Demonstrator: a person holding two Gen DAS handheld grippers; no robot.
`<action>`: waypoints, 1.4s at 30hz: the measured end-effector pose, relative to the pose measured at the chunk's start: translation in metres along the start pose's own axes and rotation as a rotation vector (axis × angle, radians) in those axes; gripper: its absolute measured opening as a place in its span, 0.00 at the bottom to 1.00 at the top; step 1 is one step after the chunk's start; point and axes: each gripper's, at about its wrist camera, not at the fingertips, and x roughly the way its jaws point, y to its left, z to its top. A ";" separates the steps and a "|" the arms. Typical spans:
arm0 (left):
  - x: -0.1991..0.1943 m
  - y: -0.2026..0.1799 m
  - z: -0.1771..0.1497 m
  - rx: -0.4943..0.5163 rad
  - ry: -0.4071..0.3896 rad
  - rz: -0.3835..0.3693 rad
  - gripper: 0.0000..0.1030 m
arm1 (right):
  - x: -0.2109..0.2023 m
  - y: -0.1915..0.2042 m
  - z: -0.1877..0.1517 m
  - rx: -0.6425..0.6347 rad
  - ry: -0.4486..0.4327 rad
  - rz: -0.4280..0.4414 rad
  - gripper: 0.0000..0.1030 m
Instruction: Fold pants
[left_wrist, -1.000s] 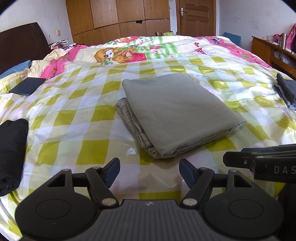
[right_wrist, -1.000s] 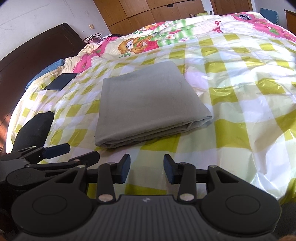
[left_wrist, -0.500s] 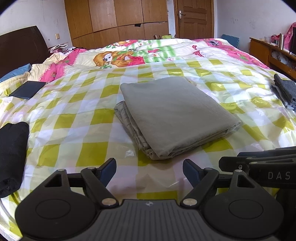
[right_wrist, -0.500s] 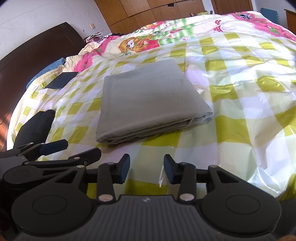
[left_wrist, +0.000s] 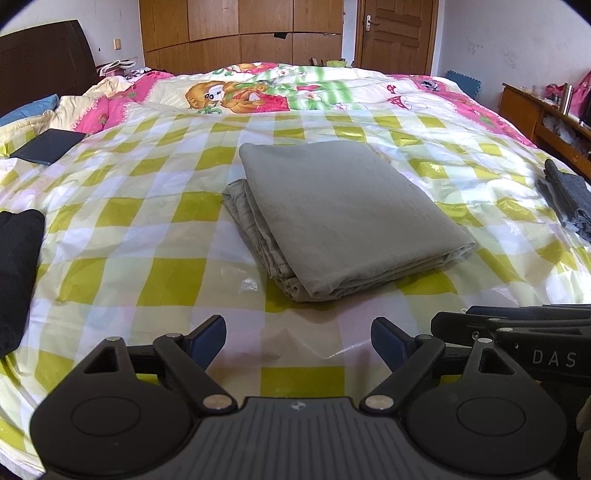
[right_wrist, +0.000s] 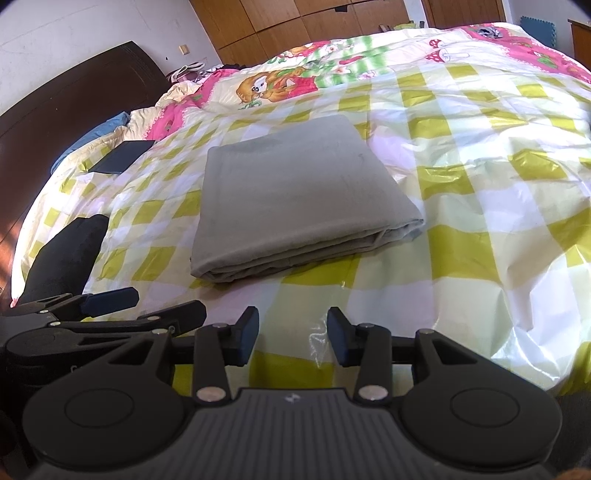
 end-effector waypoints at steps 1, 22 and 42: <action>0.000 0.000 0.000 -0.001 0.000 0.001 0.96 | 0.000 0.000 0.000 0.000 0.001 -0.001 0.41; 0.002 0.004 -0.002 -0.033 0.011 -0.018 1.00 | -0.001 0.001 -0.004 0.009 0.003 -0.013 0.41; 0.004 0.006 -0.004 -0.033 0.020 -0.013 1.00 | -0.002 0.007 -0.007 -0.014 0.006 -0.026 0.41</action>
